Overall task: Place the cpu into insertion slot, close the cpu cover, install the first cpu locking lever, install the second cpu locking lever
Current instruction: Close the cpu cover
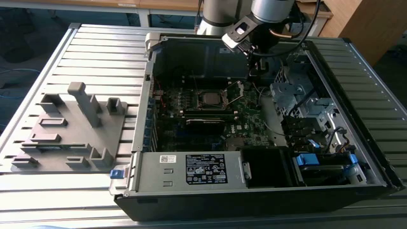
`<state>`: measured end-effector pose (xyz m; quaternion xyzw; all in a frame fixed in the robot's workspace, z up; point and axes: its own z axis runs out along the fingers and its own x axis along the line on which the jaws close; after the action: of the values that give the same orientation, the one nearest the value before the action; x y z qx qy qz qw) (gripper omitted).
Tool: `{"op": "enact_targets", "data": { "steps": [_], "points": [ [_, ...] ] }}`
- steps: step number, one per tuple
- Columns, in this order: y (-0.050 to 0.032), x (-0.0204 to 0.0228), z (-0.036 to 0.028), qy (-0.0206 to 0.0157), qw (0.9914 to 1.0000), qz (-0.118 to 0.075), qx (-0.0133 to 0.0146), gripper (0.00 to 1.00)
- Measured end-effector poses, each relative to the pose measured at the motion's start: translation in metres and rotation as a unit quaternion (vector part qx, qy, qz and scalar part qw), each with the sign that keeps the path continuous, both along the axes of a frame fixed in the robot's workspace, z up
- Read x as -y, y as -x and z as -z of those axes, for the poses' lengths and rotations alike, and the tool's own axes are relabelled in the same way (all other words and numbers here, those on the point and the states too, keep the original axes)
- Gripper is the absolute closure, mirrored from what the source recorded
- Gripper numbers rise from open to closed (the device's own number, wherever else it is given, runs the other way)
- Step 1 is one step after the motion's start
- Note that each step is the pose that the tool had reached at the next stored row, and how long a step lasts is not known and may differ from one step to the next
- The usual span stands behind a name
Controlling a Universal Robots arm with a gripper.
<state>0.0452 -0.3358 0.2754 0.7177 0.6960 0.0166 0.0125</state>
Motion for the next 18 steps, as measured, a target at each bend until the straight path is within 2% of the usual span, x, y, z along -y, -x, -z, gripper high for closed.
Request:
{"op": "enact_targets", "data": {
  "steps": [18],
  "points": [
    [-0.0016, 0.0, 0.0075, 0.0001, 1.0, 0.0, 0.0, 0.89]
  ]
}}
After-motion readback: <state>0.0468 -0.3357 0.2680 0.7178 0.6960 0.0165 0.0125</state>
